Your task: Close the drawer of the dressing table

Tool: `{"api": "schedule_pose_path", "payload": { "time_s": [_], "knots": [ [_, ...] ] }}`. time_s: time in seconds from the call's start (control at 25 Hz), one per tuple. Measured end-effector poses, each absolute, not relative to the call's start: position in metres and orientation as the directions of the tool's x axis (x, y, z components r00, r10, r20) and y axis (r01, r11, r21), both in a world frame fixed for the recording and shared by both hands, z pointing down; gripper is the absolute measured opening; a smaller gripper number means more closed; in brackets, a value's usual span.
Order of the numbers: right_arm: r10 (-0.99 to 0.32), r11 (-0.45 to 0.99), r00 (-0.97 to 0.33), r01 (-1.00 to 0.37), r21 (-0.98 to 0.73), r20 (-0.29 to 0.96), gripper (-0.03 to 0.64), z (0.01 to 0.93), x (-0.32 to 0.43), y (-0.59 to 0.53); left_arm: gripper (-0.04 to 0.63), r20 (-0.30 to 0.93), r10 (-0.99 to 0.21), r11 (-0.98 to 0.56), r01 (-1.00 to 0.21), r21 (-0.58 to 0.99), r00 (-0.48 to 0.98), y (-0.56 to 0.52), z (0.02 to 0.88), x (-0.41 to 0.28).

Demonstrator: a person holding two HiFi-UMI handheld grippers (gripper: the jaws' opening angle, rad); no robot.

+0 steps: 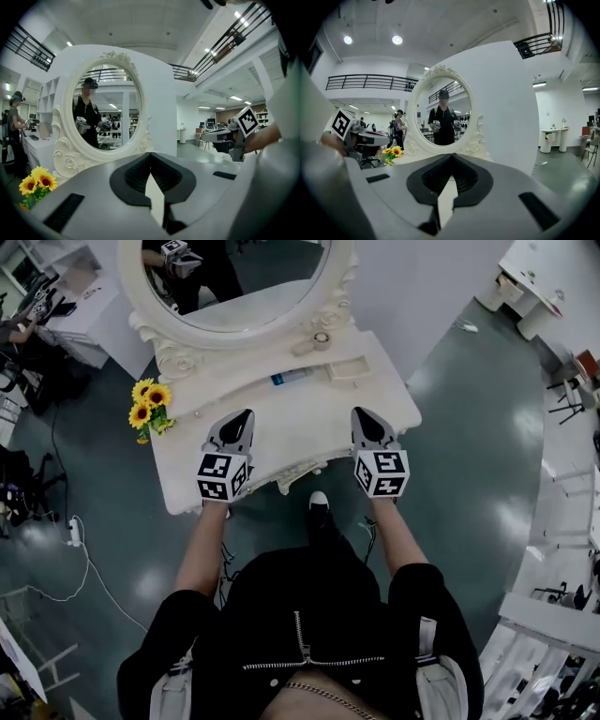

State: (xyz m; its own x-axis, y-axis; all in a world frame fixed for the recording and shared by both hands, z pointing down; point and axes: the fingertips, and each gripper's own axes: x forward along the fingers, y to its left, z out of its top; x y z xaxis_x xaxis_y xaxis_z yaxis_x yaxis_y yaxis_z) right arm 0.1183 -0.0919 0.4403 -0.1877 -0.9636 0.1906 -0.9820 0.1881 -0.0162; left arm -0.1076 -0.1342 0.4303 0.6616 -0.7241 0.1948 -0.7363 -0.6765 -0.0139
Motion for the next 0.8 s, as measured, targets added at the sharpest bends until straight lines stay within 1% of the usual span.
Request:
{"api": "schedule_pose_path", "payload": {
  "time_s": [0.2,0.4,0.64,0.8],
  "knots": [
    [-0.938,0.289,-0.282,-0.957,0.005,0.203,0.006,0.437,0.143,-0.157,0.021,0.182,-0.799,-0.585,-0.811,-0.018,0.573,-0.180,0.418,-0.097],
    [-0.912,0.376,-0.366,-0.926,0.023,0.185,0.006,0.425,0.155,-0.209,0.021,0.179,-0.840,-0.525,-0.851,-0.022,0.513,-0.209,0.411,-0.078],
    [-0.895,0.419,-0.410,-0.908,0.015,0.176,0.008,0.426,0.164,-0.249,0.021,0.177,-0.865,-0.482,-0.876,-0.026,0.470,-0.231,0.409,-0.065],
    [-0.895,0.418,-0.409,-0.909,0.009,0.178,0.008,0.429,0.168,-0.263,0.021,0.187,-0.865,-0.478,-0.878,-0.026,0.466,-0.245,0.415,-0.064]
  ]
}}
